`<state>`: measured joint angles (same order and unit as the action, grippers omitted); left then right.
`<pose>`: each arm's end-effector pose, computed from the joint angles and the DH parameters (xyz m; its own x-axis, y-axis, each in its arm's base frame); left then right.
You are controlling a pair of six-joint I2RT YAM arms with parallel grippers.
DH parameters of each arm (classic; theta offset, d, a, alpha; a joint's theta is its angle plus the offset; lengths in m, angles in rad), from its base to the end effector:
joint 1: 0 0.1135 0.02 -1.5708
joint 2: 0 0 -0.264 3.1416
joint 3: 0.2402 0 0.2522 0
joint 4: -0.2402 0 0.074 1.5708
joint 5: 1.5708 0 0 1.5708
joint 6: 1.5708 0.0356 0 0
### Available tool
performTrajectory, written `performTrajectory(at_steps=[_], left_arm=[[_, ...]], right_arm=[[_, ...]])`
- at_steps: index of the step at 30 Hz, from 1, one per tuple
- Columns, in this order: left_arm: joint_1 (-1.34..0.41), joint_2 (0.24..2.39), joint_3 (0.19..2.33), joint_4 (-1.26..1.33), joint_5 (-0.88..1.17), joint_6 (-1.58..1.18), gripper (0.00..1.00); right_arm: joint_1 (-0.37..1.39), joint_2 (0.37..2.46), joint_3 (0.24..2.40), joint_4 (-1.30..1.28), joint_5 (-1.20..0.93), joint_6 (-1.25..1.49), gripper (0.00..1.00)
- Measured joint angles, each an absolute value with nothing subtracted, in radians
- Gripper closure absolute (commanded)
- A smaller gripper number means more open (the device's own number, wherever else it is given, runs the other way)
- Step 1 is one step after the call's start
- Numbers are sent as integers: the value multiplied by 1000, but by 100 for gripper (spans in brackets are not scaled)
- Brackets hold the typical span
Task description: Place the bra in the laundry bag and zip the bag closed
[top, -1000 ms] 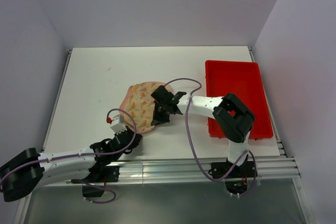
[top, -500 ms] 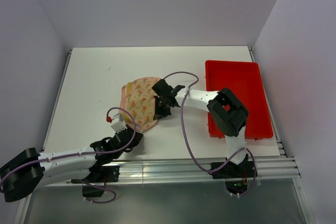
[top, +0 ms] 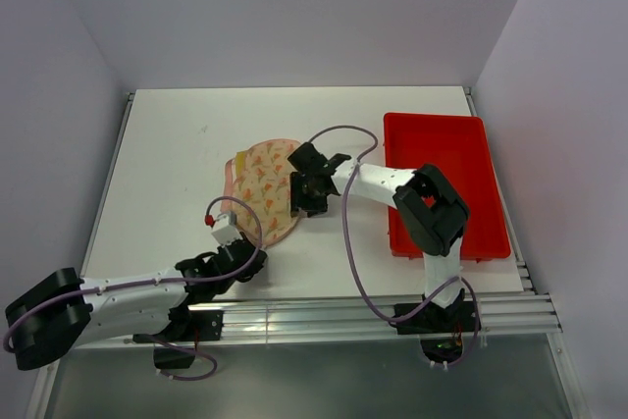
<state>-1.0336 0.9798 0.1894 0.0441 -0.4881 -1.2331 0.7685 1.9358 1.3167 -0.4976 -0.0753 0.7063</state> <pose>0.0989 -0.1335 0.1293 -0.6648 -0.5123 -0.5437 -0.1348 0.7981 -0.5873 0.2833 0.2776 0.1684 -0.9568 -0.0248 -0.2898 -0.1260 0.9334 0.3361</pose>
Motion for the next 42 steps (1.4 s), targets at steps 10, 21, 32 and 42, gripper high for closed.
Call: performTrajectory(at_steps=[10,21,32,42], left_arm=[[-1034,1044,207,88,-459,-1181,100],[-1034,1157,269,173,-353,-1073,100],[-1034,1269,374,228,-255,-983,100],[-1034,1306,407,242,-196,-940,100]], right_arm=[[729,1741,1238,-495,-28,748,35],[797,1566,930,-308,-118,940,35],[829,1556,755,-88,-144,1155,30],[862,1565,696,87,-131,1301,30]])
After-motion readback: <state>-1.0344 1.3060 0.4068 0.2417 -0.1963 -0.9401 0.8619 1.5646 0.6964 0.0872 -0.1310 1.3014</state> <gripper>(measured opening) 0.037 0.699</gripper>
